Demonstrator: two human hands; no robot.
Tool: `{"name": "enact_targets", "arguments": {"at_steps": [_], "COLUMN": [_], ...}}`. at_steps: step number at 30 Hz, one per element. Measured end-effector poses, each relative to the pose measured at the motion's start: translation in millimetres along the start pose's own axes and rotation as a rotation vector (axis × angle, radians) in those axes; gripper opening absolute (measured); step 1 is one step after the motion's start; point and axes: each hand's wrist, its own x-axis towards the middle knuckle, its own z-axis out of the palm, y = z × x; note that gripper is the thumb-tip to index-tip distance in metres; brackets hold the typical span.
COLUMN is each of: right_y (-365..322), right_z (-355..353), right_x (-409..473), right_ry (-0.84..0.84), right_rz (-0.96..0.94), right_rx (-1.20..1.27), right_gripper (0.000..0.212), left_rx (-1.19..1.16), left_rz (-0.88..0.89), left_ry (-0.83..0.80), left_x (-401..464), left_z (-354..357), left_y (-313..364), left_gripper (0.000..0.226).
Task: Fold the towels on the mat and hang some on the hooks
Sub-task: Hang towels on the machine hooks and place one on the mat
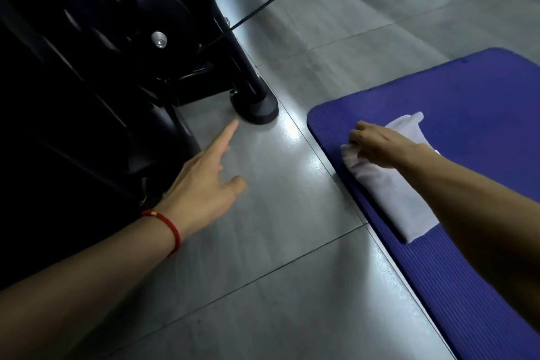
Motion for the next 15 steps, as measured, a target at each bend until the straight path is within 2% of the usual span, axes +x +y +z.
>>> {"name": "enact_targets", "arguments": {"at_steps": [3,7,11,13,15], "right_y": [-11.5,-61.1,-143.3,-193.4,-246.6], "right_z": [-26.9,-99.1,-168.2,-194.2,-212.2], "right_x": [-35.0,-83.1,-114.5,-123.0,-127.5], "right_ry": [0.143,0.094,0.033,0.002,-0.04], "right_rz": [-0.062,-0.076,-0.2,-0.331,-0.434], "right_rx": [0.101,0.249,0.44,0.594,0.751], "right_gripper": [0.006,0.018,0.025,0.024,0.024], "left_rx": [-0.006,-0.065,-0.148,-0.152,-0.14], "left_rz": [0.033,0.099,0.203,0.262,0.303], "left_ry": [-0.011,-0.023,-0.081,-0.129,-0.072], "left_x": [-12.4,-31.3,-63.8,-89.7,-121.1], "left_z": [0.1,-4.7,-27.7,-51.3,-82.7], "left_y": [-2.0,2.0,18.5,21.8,14.9], "left_gripper": [0.082,0.073,0.079,0.066,0.038]}}
